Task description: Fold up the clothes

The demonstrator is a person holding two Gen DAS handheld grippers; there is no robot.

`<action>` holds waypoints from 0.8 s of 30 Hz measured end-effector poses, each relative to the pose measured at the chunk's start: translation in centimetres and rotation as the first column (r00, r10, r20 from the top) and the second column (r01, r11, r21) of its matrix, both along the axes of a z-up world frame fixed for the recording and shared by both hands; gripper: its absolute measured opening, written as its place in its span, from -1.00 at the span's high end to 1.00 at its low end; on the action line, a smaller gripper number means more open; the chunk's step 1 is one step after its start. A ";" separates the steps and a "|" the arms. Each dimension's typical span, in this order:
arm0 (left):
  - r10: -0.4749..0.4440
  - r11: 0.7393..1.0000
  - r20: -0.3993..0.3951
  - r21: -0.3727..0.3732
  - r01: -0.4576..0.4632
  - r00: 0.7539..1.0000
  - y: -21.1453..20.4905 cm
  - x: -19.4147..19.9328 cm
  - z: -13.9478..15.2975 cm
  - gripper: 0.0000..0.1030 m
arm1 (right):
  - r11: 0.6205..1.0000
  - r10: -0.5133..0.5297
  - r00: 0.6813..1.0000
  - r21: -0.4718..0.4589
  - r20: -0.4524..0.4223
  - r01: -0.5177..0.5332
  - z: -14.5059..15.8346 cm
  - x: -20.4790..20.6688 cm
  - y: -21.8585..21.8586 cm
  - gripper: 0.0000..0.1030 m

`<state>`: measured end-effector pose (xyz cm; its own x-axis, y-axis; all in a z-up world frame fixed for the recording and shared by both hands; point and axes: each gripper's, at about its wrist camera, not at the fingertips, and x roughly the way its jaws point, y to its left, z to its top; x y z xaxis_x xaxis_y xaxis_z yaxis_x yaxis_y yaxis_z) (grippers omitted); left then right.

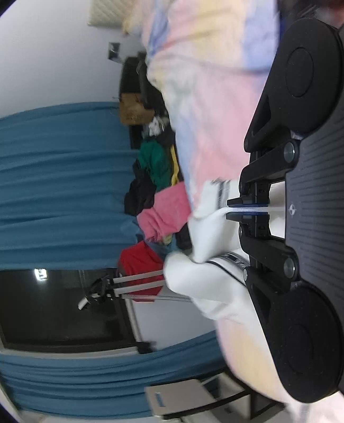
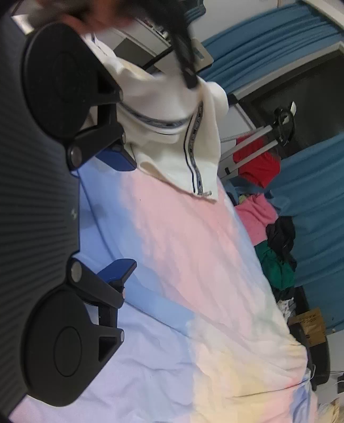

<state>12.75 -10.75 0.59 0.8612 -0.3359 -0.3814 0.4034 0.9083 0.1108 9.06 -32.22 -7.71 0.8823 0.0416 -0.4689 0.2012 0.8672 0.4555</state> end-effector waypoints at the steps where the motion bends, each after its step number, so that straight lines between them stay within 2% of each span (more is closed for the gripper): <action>1: -0.003 1.000 0.001 -0.015 0.003 1.000 1.0 -2.0 -0.2 0.96 | 1.000 0.011 1.000 0.008 0.013 -0.011 0.3 -0.5 0.1 -0.46; 5: -0.002 0.998 0.003 -0.070 0.002 1.000 5.0 -9.4 -1.1 0.96 | 0.993 0.070 0.996 0.092 0.055 -0.075 1.1 -2.0 0.1 -0.46; 7: 0.028 0.992 -0.025 -0.122 -0.030 0.999 6.9 -11.4 -2.1 0.95 | 0.979 0.101 0.992 0.172 0.071 -0.112 1.0 -2.6 0.0 -0.46; 9: 0.071 0.975 -0.074 -0.204 -0.085 0.995 8.9 -12.3 -2.7 0.95 | 0.963 0.120 0.989 0.231 0.082 -0.136 1.0 -3.1 0.0 -0.34; 11: 0.089 0.944 -0.141 -0.304 -0.129 0.986 10.6 -12.2 -2.9 0.95 | 0.952 0.133 0.987 0.264 0.089 -0.152 1.0 -3.5 0.1 -0.21; 13: 0.109 0.924 -0.169 -0.346 -0.162 0.980 11.5 -12.0 -2.8 0.95 | 0.940 0.145 0.985 0.298 0.098 -0.168 1.0 -3.9 0.3 -0.11; 15: 0.099 0.918 -0.177 -0.364 -0.159 0.979 12.1 -11.7 -2.7 0.95 | 0.926 0.157 0.982 0.330 0.107 -0.184 1.0 -4.3 0.4 -0.09; 18: 0.091 0.911 -0.188 -0.381 -0.158 0.978 13.0 -11.2 -3.0 0.95 | 0.912 0.167 0.984 0.369 0.061 -0.178 1.4 -2.8 0.3 -0.10; 21: 0.074 0.905 -0.211 -0.396 -0.154 0.975 13.8 -10.3 -3.6 0.95 | 0.902 0.187 0.982 0.395 0.015 -0.177 1.9 0.3 0.2 -0.13; 24: 0.035 0.900 -0.198 -0.419 -0.117 0.980 14.7 -9.3 -3.5 0.95 | 0.887 0.168 0.985 0.442 -0.033 -0.136 1.6 5.1 -0.1 -0.15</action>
